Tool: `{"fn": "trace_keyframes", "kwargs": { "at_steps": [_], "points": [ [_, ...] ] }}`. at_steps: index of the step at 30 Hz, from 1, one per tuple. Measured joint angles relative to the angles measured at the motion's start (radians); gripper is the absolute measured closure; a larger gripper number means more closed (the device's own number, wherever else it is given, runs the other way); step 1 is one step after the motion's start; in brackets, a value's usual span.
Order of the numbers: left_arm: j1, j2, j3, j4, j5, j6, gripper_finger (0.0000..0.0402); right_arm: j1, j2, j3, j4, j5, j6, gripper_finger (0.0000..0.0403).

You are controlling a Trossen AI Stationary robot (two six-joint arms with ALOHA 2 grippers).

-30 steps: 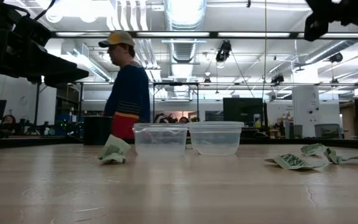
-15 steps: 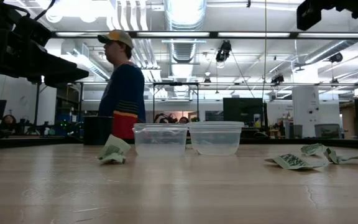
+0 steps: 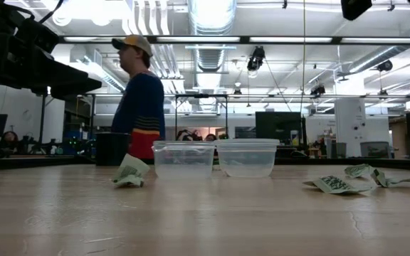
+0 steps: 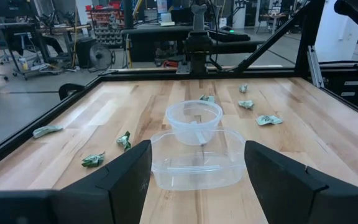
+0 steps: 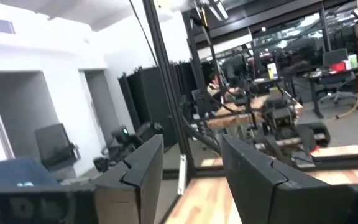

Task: Pick and place Stevia / Truvia into bins
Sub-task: Put the green stevia packet into the right transparent container

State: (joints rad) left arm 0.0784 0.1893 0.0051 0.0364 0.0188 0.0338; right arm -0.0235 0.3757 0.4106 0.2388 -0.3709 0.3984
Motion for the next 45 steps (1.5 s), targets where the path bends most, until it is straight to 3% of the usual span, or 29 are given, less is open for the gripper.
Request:
{"fn": "trace_keyframes", "kwargs": {
  "at_steps": [6,16,26,31,35,41,45],
  "points": [
    [0.000,0.000,0.000,0.000,0.000,0.000,0.0162,0.028,0.008,0.023,-0.071,0.063,0.026,0.0250],
    [0.000,0.000,0.000,0.000,0.000,0.000,0.0162,0.184,0.099,0.169,-0.514,0.530,0.172,0.0250],
    [0.000,0.000,0.000,0.000,0.000,0.000,0.0162,0.402,0.324,0.361,-0.891,0.850,0.426,0.0250],
    [0.000,0.000,0.000,0.000,0.000,0.000,0.0162,0.471,0.433,0.453,-1.015,0.865,0.517,0.0250],
    [0.000,0.000,0.000,0.000,0.000,0.000,0.0162,0.506,0.513,0.563,-1.256,0.857,0.653,0.0250],
    [0.000,0.000,0.000,0.000,0.000,0.000,0.0162,0.564,0.629,0.699,-1.631,0.783,0.897,0.0250],
    [0.000,0.000,0.000,0.000,0.000,0.000,0.0162,0.589,0.700,0.754,-1.738,0.670,0.993,0.0250]
  ]
}}
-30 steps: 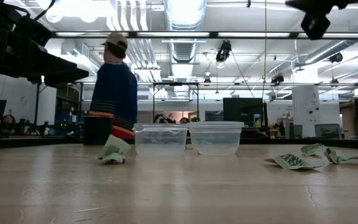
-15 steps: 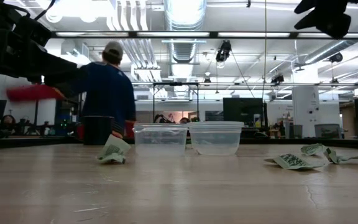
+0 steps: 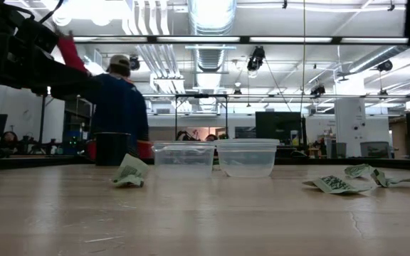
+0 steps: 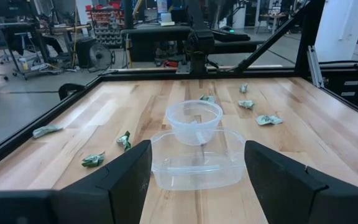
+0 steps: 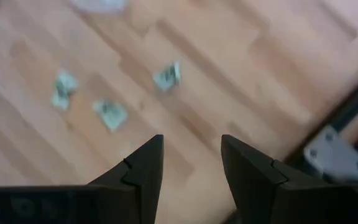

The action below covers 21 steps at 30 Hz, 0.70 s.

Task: Pick and place Stevia / Truvia into bins
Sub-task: Put the green stevia packet into the right transparent container

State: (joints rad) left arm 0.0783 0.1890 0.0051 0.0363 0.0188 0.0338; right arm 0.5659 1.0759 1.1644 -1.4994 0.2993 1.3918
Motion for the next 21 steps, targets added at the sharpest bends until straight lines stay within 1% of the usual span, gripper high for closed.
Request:
{"fn": "trace_keyframes", "kwargs": {
  "at_steps": [5,9,14,21],
  "points": [
    [0.000,0.000,0.000,0.000,0.000,0.000,0.0162,0.012,0.079,0.042,-0.017,-0.126,0.028,0.0250],
    [0.000,0.000,0.000,0.000,0.000,0.000,0.0162,0.017,0.131,0.042,-0.019,-0.191,0.010,0.0250],
    [0.000,0.000,0.000,0.000,0.000,0.000,0.0162,0.030,0.197,0.030,-0.017,-0.196,-0.047,0.0250],
    [0.000,0.000,0.000,0.000,0.000,0.000,0.0162,0.046,0.273,0.022,-0.013,-0.196,-0.057,0.0250]
  ]
}}
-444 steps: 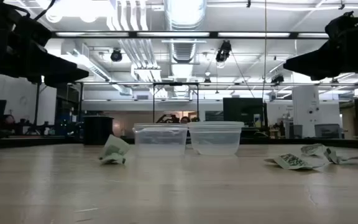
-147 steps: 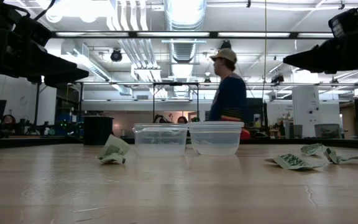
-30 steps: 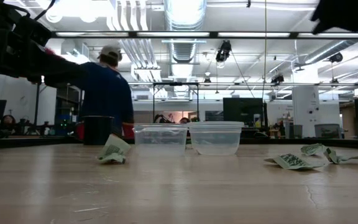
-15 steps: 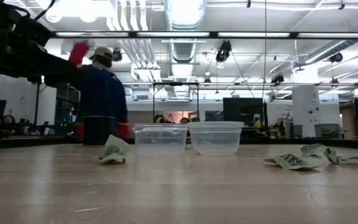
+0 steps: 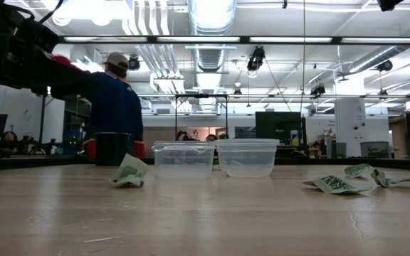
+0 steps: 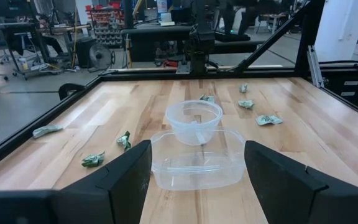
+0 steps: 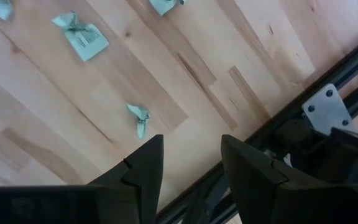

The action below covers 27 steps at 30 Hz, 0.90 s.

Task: Pick and place Stevia / Truvia into bins
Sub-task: Put the green stevia packet into the right transparent container

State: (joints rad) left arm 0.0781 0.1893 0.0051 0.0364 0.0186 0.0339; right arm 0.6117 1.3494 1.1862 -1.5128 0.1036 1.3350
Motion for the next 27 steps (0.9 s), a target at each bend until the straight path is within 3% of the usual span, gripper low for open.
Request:
{"fn": "trace_keyframes", "kwargs": {
  "at_steps": [13,19,27],
  "points": [
    [0.000,0.000,0.000,0.000,0.000,0.000,0.0162,0.004,0.142,-0.006,0.006,-0.008,-0.096,0.0250],
    [0.000,0.000,0.000,0.000,0.000,0.000,0.0162,0.013,0.186,-0.002,0.022,-0.056,-0.217,0.0250],
    [0.000,0.000,0.000,0.000,0.000,0.000,0.0162,0.061,0.143,-0.060,0.237,-0.048,-0.350,0.0250]
  ]
}}
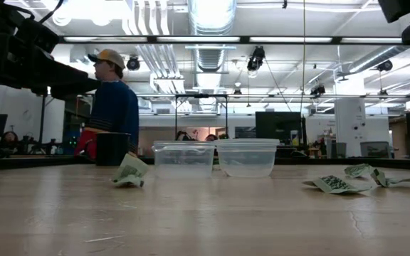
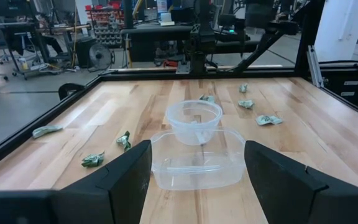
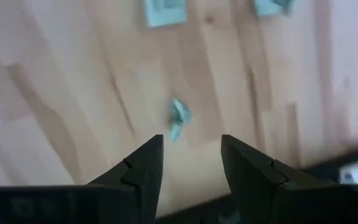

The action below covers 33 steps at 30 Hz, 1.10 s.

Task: Pick and place Stevia / Truvia into bins
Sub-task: Put the green stevia packet into the right transparent container

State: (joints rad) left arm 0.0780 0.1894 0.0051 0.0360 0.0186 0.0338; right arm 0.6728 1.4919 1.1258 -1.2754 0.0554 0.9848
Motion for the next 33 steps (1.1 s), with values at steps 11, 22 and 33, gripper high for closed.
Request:
{"fn": "trace_keyframes", "kwargs": {
  "at_steps": [11,22,33],
  "points": [
    [0.000,0.000,0.000,0.001,0.000,0.000,0.0162,0.050,-0.019,-0.111,0.119,-0.038,-0.157,0.0250],
    [0.000,0.000,0.000,0.000,0.000,0.000,0.0162,0.050,-0.019,-0.204,0.280,-0.038,-0.200,0.0250],
    [0.000,0.000,0.000,0.000,0.000,0.000,0.0162,0.050,-0.024,-0.319,0.361,-0.037,-0.286,0.0250]
  ]
}}
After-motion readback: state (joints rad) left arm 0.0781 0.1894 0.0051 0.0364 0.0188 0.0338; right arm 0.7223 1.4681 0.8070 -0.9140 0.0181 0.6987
